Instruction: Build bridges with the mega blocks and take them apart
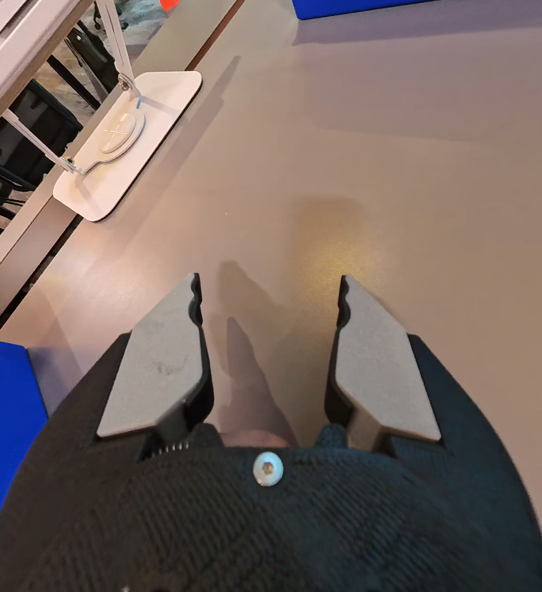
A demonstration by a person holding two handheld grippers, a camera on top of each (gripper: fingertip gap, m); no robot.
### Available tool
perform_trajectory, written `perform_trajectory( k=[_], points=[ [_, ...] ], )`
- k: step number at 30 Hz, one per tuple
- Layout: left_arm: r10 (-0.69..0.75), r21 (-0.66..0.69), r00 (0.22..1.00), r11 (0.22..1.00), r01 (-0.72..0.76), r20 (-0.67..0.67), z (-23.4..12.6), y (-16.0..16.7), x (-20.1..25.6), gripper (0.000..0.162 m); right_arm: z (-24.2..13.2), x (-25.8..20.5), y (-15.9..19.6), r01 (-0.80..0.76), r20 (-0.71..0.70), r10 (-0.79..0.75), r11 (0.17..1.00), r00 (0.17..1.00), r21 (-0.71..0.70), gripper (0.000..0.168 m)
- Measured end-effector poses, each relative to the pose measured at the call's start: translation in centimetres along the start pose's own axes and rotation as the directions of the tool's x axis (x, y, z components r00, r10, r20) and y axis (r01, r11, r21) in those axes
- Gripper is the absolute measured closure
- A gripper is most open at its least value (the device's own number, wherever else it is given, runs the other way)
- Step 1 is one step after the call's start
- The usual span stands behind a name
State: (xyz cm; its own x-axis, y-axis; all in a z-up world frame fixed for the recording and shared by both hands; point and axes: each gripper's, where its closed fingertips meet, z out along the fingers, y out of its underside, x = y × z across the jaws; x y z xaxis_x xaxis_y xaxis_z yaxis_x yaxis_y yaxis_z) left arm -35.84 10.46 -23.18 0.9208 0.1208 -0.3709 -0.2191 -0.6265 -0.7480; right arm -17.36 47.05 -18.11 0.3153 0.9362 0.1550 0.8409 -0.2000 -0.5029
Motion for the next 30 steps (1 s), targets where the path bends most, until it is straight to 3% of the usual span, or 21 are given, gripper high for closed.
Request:
perform_trajectory(
  k=[3,6,10,13,17,30],
  points=[
    [-0.011,0.002,1.000,1.000,0.011,-0.004,-0.1,0.0,-0.1,0.078,1.7,0.3,0.9,0.025,-0.018,-0.027,0.996,0.999,-0.091,0.124],
    [-0.017,-0.001,1.000,1.000,0.017,-0.014,0.0,0.1,0.0,0.078,2.4,-0.3,1.2,0.027,0.042,-0.022,0.989,0.999,-0.145,0.136],
    [-0.011,-0.005,1.000,1.000,0.011,-0.016,0.0,0.1,0.1,0.078,2.4,-0.4,1.4,0.041,0.062,-0.030,0.981,0.998,-0.191,0.137],
    [-0.008,-0.010,1.000,1.000,0.008,-0.014,0.0,0.2,0.1,0.078,2.5,-0.4,1.5,-0.047,0.106,0.069,0.979,0.992,-0.200,0.137],
    [0.001,-0.013,1.000,1.000,-0.001,-0.014,0.1,0.2,0.2,0.079,2.4,-0.5,1.6,-0.089,0.061,0.107,0.966,0.992,-0.241,0.137],
    [0.001,-0.011,1.000,1.000,-0.001,-0.009,0.0,0.2,0.1,0.080,2.5,-0.3,1.3,-0.117,0.015,0.121,0.980,0.993,-0.159,0.136]
  ],
)
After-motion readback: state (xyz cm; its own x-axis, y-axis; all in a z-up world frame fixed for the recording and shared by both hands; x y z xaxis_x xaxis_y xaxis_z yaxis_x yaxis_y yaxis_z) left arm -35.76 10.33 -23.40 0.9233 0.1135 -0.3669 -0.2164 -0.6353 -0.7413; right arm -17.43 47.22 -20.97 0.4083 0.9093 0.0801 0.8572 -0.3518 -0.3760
